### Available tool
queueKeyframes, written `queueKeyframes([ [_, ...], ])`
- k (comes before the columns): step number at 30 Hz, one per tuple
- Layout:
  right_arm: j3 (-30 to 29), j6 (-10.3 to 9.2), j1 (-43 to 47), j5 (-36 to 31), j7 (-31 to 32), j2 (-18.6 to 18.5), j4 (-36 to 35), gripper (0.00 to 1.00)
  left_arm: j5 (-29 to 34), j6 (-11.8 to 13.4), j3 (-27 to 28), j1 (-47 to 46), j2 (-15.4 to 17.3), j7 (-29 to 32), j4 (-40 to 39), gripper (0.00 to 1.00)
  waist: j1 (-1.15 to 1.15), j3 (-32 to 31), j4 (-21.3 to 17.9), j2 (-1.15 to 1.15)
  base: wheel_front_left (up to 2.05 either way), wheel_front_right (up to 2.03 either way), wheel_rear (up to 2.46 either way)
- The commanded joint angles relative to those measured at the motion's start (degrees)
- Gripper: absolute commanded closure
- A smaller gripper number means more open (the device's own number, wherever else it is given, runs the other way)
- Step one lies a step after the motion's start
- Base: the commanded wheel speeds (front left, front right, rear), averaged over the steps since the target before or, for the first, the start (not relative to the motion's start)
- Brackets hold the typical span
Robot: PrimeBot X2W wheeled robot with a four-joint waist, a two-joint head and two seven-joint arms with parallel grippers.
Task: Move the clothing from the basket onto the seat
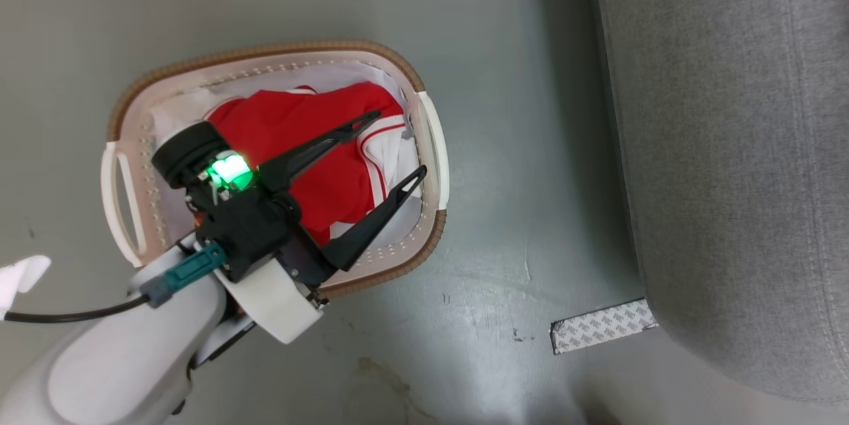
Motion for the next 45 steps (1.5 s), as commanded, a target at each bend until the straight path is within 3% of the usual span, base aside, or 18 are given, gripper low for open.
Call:
queueKeyframes([
  [1, -0.5, -0.14, -0.3, -1.4, 1.9, -0.7, 0.6, 1.0, -0.4, 0.2, 0.1, 0.3, -0.4, -0.2, 0.4, 0.0, -0.01, -0.7, 0.2, 0.0, 0.0, 0.0, 0.0],
  [2, -0.6, -0.14, -0.1, -2.4, 3.5, -0.6, 0.6, 0.87, -0.5, 0.2, 0.2, 0.6, -0.6, -0.3, 0.7, 0.0, -0.01, -1.1, 0.2, 0.0, 0.0, 0.0, 0.0],
  [3, -0.8, -0.14, 0.3, -3.2, 5.1, -0.4, 0.5, 0.63, -0.6, 0.2, 0.2, 0.7, -0.8, -0.4, 1.1, 0.0, -0.01, -1.6, 0.3, 0.0, 0.0, 0.0, 0.0],
  [5, -0.9, -0.14, 1.1, -4.5, 8.6, 0.0, -0.3, 0.0, -0.9, 0.3, 0.3, 1.1, -1.3, -0.5, 1.6, 0.0, -0.01, -2.7, 0.4, 0.0, 0.0, 0.0, 0.0],
  [13, -0.5, -0.14, 6.2, -8.3, 18.6, 1.4, -7.5, 0.0, -2.0, 0.2, 0.4, 3.3, -4.5, -0.6, 5.5, 0.0, -0.01, -10.0, -0.2, 0.0, 0.0, 0.0, 0.0],
  [20, 3.9, -0.14, 13.4, -6.7, 23.5, -1.7, -15.9, 0.0, -2.8, 0.3, 2.9, 7.7, -8.5, -0.6, 8.7, 0.0, -0.01, -20.0, -0.5, 0.0, 0.0, 0.0, 0.0],
  [32, 15.0, -0.14, 23.8, 5.5, 18.5, -7.7, -26.1, 0.0, -3.7, 2.9, 14.7, 16.9, -14.6, -0.7, 13.6, 0.0, -0.01, -36.3, 1.0, 0.0, 0.0, 0.0, 0.0],
  [38, 18.5, -0.14, 29.5, 8.9, 13.4, -6.6, -28.5, 0.0, -2.5, 5.0, 22.6, 22.3, -16.6, -0.7, 16.4, 0.0, -0.01, -42.5, 3.3, 0.0, 0.0, 0.0, 0.0],
  [45, 20.1, -0.14, 37.7, 9.7, 5.6, -2.7, -31.0, 0.0, -0.6, 7.5, 31.9, 28.9, -18.4, -0.7, 18.3, 0.0, -0.01, -45.8, 5.9, 0.0, 0.0, 0.0, 0.0],
])
